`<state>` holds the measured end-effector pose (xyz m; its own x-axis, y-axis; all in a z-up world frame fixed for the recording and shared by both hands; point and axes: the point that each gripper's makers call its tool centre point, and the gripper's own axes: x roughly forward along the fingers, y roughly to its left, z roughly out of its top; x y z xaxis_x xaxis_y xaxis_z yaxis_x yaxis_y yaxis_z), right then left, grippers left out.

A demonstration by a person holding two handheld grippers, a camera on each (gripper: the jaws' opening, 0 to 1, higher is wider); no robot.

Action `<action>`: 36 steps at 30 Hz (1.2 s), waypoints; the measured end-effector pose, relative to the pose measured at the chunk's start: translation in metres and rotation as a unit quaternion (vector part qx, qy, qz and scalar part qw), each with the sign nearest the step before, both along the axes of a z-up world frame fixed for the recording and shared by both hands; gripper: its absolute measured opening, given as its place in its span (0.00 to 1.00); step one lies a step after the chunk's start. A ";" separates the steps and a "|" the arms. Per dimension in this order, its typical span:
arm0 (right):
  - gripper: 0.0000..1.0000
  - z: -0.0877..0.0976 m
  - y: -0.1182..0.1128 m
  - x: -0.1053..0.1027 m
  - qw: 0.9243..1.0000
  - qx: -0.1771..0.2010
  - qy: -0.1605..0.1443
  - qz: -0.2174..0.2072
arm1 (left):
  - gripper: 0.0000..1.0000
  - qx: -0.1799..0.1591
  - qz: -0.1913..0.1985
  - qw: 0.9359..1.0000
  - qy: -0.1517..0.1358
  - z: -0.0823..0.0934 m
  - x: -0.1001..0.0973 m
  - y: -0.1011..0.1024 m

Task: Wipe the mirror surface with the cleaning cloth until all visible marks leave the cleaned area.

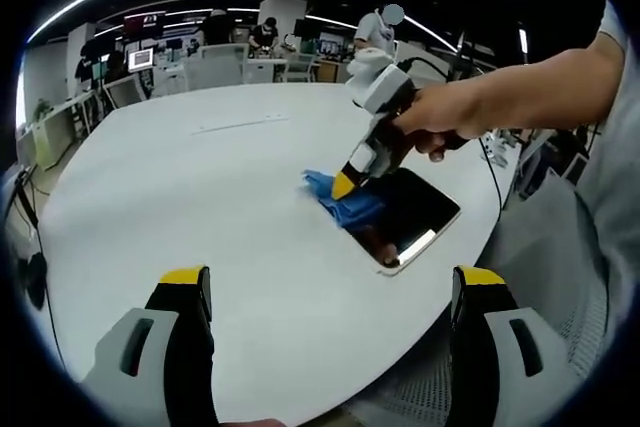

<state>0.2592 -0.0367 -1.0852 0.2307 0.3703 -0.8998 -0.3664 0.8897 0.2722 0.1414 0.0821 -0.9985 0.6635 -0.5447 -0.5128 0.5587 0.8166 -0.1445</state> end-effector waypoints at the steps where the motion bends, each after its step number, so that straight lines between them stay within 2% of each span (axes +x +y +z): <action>1: 0.04 0.000 0.000 -0.002 1.000 0.000 0.000 0.000 | 0.99 -0.001 0.001 1.000 -0.001 0.001 0.001 0.000; 7: 0.04 -0.001 0.001 -0.007 1.000 -0.012 -0.015 0.017 | 0.99 -0.002 -0.003 1.000 -0.001 0.002 -0.001 -0.003; 16: 0.04 0.000 0.000 -0.017 1.000 -0.006 -0.011 0.018 | 0.99 -0.002 -0.005 1.000 -0.005 0.006 -0.002 -0.008; 36: 0.04 0.001 0.000 -0.037 0.999 -0.018 0.007 0.037 | 0.99 -0.001 -0.009 1.000 -0.009 0.011 -0.005 -0.012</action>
